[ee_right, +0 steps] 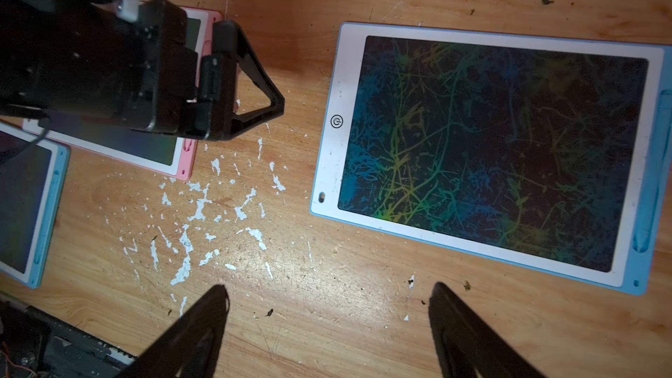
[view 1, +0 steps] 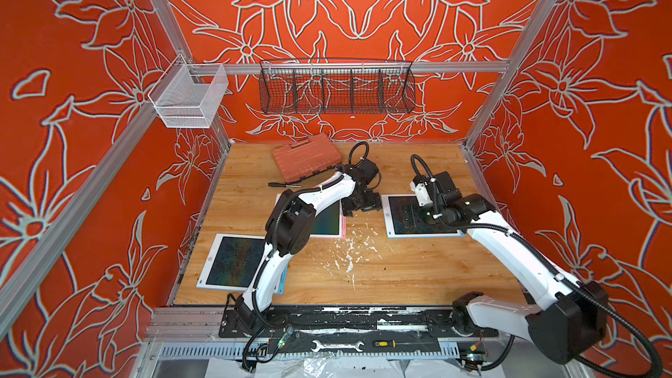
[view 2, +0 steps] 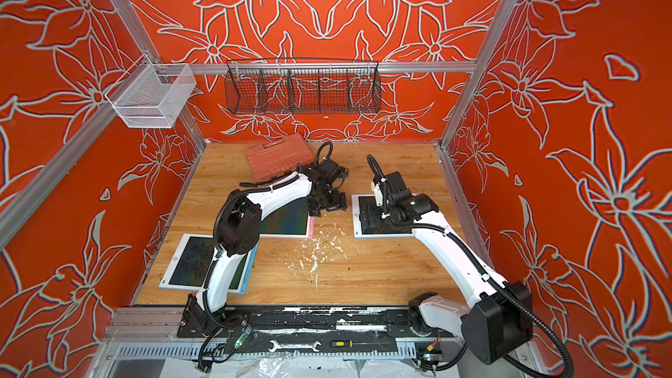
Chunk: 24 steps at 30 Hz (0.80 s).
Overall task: Place the stylus back onto the writing tablet
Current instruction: Move the writing tablet to the center of the board.
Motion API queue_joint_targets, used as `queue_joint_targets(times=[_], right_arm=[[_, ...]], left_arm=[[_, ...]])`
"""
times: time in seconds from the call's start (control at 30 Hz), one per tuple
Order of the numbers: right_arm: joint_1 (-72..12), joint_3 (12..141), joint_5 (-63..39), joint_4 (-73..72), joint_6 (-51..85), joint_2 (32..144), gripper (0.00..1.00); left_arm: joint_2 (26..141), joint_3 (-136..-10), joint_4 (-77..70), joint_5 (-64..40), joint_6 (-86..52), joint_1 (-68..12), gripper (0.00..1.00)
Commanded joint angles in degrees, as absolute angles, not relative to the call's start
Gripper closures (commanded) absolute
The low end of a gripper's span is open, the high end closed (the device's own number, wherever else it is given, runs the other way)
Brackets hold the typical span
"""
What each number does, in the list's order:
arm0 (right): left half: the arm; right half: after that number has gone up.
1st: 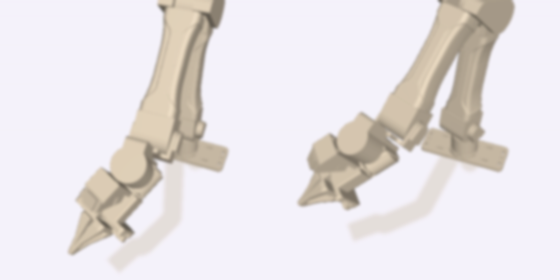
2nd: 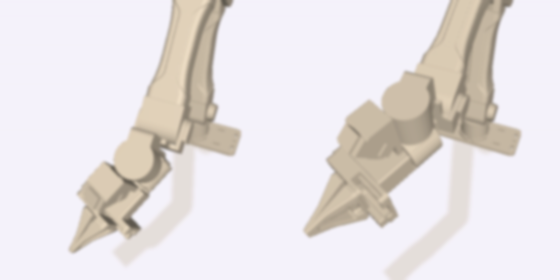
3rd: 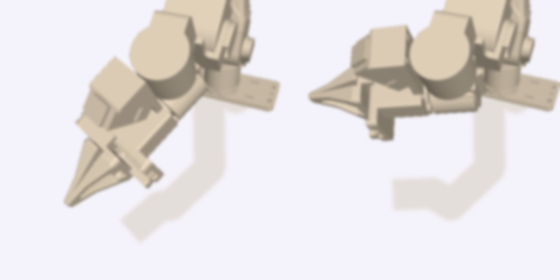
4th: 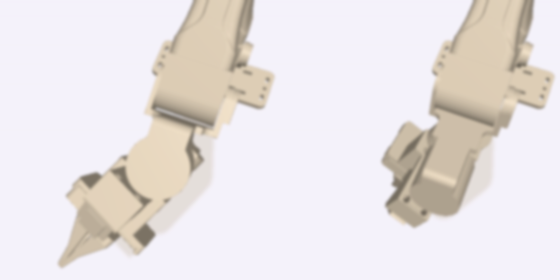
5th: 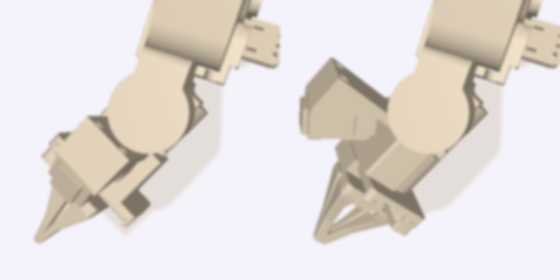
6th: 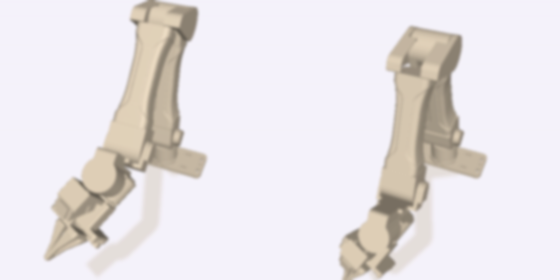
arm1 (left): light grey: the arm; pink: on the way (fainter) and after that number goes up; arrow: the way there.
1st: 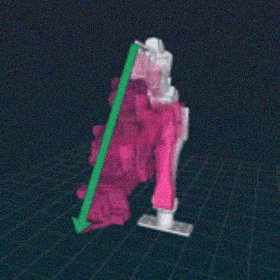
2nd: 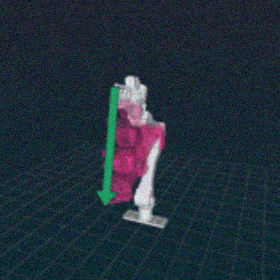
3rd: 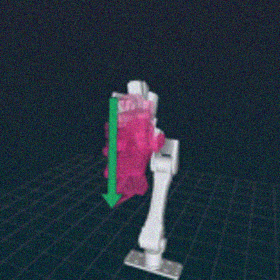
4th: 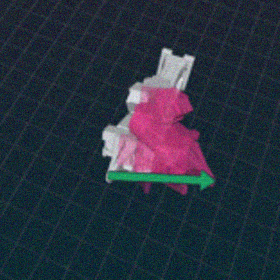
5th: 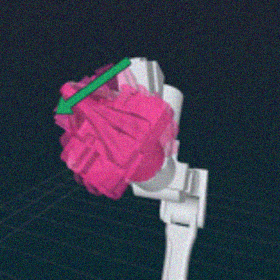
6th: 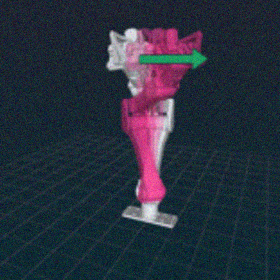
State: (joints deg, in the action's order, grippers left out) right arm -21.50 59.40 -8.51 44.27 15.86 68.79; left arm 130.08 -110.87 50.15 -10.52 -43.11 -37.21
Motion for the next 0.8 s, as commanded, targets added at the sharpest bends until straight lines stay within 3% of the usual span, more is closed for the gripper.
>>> queue_joint_targets(times=[0.0,0.77], right_arm=[[-21.3,59.6,-10.1,43.3,15.0,68.0,0.12],[-21.1,60.4,-8.4,42.1,14.7,69.5,0.12]], left_arm=[[132.6,-113.6,53.3,-9.2,-43.6,-37.5,0.03],[133.6,-112.3,53.5,-8.3,-43.4,-36.0,0.03]])
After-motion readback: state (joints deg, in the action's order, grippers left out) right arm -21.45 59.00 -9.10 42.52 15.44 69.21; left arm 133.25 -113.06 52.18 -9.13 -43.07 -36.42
